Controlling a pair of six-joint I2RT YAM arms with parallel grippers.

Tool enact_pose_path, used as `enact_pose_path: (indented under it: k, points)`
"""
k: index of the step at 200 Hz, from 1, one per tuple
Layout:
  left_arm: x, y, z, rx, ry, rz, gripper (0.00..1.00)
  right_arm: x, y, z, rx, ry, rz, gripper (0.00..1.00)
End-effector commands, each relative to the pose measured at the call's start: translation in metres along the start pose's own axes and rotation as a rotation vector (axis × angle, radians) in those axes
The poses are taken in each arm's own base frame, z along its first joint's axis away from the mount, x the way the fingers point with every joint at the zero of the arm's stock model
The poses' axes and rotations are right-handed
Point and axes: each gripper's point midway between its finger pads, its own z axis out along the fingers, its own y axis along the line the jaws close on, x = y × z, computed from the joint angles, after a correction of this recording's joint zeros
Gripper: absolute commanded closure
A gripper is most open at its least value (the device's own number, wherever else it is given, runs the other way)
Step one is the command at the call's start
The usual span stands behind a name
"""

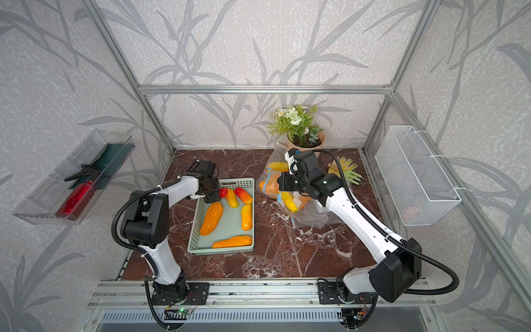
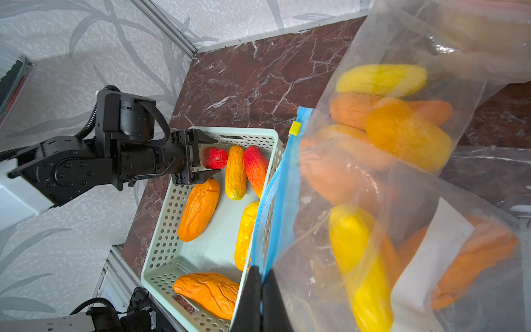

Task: Place the mango in a zip-top bag and seal the zipper
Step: Pick up the mango from the basket, then place the mango in the zipper food storage bag.

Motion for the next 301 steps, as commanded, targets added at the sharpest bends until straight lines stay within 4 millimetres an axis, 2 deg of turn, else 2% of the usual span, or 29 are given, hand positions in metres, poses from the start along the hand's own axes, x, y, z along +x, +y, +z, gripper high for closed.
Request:
enact_pose_path:
  k: [1, 24, 47, 74, 102, 127, 142, 159, 180, 198, 241, 273, 301]
  points:
    - [0.001, -0.008, -0.002, 0.003, -0.002, -0.028, 0.42, -0.008, 0.008, -0.007, -0.028, -0.029, -0.015, 1.00]
    - [0.001, -0.010, -0.003, 0.022, -0.002, -0.011, 0.57, -0.007, 0.008, -0.009, -0.023, -0.031, -0.017, 1.00]
    - [0.001, -0.018, -0.021, 0.075, 0.001, 0.019, 0.70, -0.006, 0.007, -0.010, -0.021, -0.032, -0.015, 1.00]
    - [0.010, -0.029, -0.058, 0.143, 0.036, 0.111, 0.75, -0.005, 0.006, -0.010, -0.018, -0.031, -0.016, 1.00]
    - [0.031, -0.025, -0.105, 0.207, 0.099, 0.270, 0.80, -0.004, 0.006, -0.011, -0.015, -0.029, -0.020, 1.00]
    - [0.061, -0.022, -0.149, 0.305, 0.172, 0.501, 0.87, -0.003, 0.006, -0.010, -0.017, -0.025, -0.020, 1.00]
    - [0.080, -0.013, -0.170, 0.329, 0.190, 0.682, 0.87, -0.004, 0.007, -0.009, -0.022, -0.026, -0.020, 1.00]
    - [0.116, -0.007, -0.190, 0.414, 0.247, 0.873, 0.87, -0.006, 0.008, -0.007, -0.027, -0.023, -0.020, 1.00]
    - [0.174, 0.004, -0.208, 0.531, 0.409, 1.042, 0.88, -0.009, 0.010, -0.007, -0.035, -0.026, -0.015, 1.00]
    - [0.204, 0.022, -0.210, 0.539, 0.488, 1.146, 0.88, -0.014, 0.012, -0.007, -0.039, -0.032, -0.008, 1.00]
    - [0.251, 0.050, -0.204, 0.511, 0.698, 1.215, 0.90, -0.020, 0.018, -0.006, -0.066, -0.040, 0.005, 1.00]
    - [0.266, 0.071, -0.188, 0.390, 0.818, 1.275, 0.91, -0.020, 0.020, -0.007, -0.075, -0.042, 0.002, 1.00]
    - [0.280, 0.078, -0.202, 0.367, 0.973, 1.299, 0.91, -0.018, 0.023, -0.007, -0.096, -0.028, -0.024, 1.00]
